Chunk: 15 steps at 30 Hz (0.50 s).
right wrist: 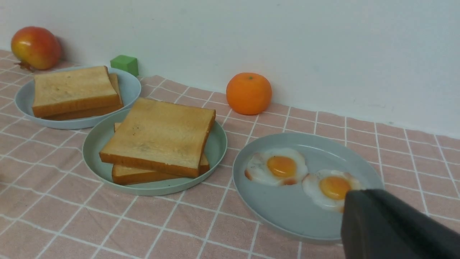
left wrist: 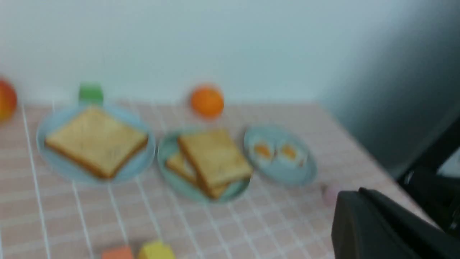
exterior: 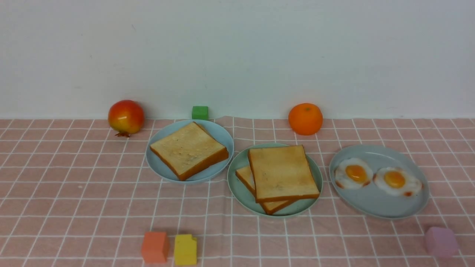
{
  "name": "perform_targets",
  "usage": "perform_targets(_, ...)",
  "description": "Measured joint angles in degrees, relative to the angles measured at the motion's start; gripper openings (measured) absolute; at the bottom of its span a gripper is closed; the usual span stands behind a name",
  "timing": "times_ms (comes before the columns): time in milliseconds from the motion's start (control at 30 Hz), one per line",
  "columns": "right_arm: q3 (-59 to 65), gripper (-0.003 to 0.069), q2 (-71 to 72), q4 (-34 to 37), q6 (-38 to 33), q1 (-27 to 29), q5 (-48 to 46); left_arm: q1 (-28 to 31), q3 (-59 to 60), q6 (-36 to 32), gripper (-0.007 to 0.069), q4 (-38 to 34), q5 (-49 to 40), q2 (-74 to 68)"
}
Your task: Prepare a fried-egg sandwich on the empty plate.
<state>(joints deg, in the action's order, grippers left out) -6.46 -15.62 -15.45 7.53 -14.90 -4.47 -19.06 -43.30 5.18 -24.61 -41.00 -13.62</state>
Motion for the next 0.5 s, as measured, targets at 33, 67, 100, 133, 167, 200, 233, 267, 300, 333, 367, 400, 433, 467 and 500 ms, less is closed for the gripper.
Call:
perform_targets(33,0.0,0.0004,0.0,0.0,0.0,0.0,0.0,0.0,0.77,0.0,0.0013,0.0,0.29,1.89)
perform_targets(67,0.0,0.0005,0.0,0.0,0.0,0.0,0.0,0.0,1.31,-0.06,0.0013,0.06,0.51,3.55)
perform_targets(100,0.0,0.0006,0.0,0.0,0.0,0.0,0.0,0.0,1.78,-0.53,0.0013,0.41,0.83,4.67)
perform_targets(133,0.0,0.0006,0.0,0.0,0.0,0.0,0.0,0.0,2.24,-1.87,0.0013,1.91,1.36,5.9)
perform_targets(167,0.0,0.0008,0.0,0.0,0.0,0.0,0.0,0.0,2.43,-2.87,0.0013,3.94,1.77,6.49)
perform_targets(200,0.0,0.0008,0.0,0.0,0.0,0.0,0.0,0.0,2.78,-3.1,0.0013,5.78,2.34,6.81)
perform_targets(233,0.0,0.0008,0.0,0.0,0.0,0.0,0.0,0.0,3.45,-3.04,0.0013,8.3,2.81,6.94)
perform_targets(267,0.0,0.0009,0.0,0.0,0.0,0.0,0.0,0.0,3.8,-2.69,0.0013,9.45,2.99,6.94)
perform_targets(300,0.0,0.001,0.0,0.0,0.0,0.0,0.0,0.06,5.25,-0.83,0.0013,13.24,3.66,6.99)
perform_targets(333,0.0,0.001,0.0,0.0,0.0,0.0,0.0,0.19,6.18,0.57,0.0013,15.28,3.92,6.99)
perform_targets(367,0.0,0.001,0.04,0.0,0.0,0.0,0.0,0.57,8.01,3.58,0.0013,18.84,4.7,6.99)
perform_targets(400,0.03,0.001,0.04,0.0,0.0,0.0,0.0,1.47,11.31,8.83,0.0013,24.11,6.85,6.99)
perform_targets(433,0.03,0.001,0.04,0.0,0.0,0.0,0.0,2.86,15.23,14.52,0.0013,28.96,8.75,6.94)
perform_targets(467,0.03,0.001,0.04,0.0,0.0,0.0,0.0,3.86,17.59,17.53,0.0013,31.31,10.08,7.19)
perform_targets(500,0.03,0.001,0.04,0.0,0.0,0.0,0.0,4.94,20.02,20.04,0.0013,33.26,11.66,7.6)
